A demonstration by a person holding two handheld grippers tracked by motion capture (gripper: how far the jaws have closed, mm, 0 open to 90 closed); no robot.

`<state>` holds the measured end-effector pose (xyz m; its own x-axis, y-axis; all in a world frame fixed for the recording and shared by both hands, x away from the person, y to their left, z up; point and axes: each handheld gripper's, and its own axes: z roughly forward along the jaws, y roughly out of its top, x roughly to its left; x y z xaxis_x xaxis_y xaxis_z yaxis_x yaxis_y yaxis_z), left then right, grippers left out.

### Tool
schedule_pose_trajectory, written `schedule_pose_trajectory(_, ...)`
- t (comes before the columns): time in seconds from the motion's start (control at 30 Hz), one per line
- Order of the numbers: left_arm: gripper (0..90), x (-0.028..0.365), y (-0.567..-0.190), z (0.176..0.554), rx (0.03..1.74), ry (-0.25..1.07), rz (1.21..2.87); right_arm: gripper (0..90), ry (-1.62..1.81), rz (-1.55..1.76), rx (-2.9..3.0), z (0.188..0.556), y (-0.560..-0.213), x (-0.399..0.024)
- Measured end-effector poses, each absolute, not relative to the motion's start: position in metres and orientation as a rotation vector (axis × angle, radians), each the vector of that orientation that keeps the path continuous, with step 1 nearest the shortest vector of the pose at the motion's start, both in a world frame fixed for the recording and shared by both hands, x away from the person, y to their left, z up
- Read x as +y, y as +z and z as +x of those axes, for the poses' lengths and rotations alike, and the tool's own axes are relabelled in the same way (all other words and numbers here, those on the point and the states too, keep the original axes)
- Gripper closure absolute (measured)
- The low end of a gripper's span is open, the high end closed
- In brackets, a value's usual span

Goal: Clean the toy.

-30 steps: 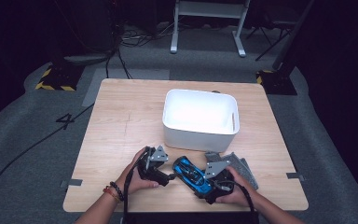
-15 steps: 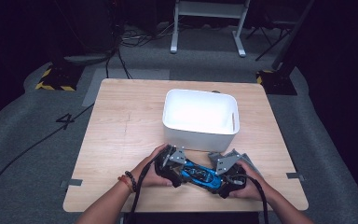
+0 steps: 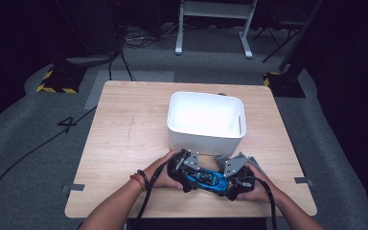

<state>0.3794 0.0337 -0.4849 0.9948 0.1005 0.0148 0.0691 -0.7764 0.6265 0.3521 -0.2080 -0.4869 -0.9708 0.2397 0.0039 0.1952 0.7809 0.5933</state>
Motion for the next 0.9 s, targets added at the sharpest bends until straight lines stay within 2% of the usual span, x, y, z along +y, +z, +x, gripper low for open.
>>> schedule_pose_trajectory(0.1,19.1,0.041,-0.485,0.378,0.124,0.042,2.438,22.9,0.965,0.39,2.853,0.352,-0.486,-0.209)
schedule_pose_trajectory(0.33,19.8,0.047,-0.487,0.371,0.103,0.032,2.458,22.1,0.99,0.392,2.816,0.343,-0.477,-0.207)
schedule_pose_trajectory(0.5,22.0,0.051,-0.486,0.371,0.078,0.033,2.458,19.4,0.975,0.374,2.838,0.351,-0.482,-0.207)
schedule_pose_trajectory(0.57,22.3,0.052,-0.485,0.371,0.085,0.032,2.465,22.0,1.008,0.354,2.835,0.354,-0.482,-0.211)
schedule_pose_trajectory(0.73,22.5,0.055,-0.485,0.37,0.093,0.036,2.468,21.6,1.089,0.385,2.781,0.354,-0.467,-0.226)
schedule_pose_trajectory(0.9,23.2,0.061,-0.484,0.366,0.118,0.053,2.476,23.7,1.04,0.444,2.684,0.353,-0.454,-0.242)
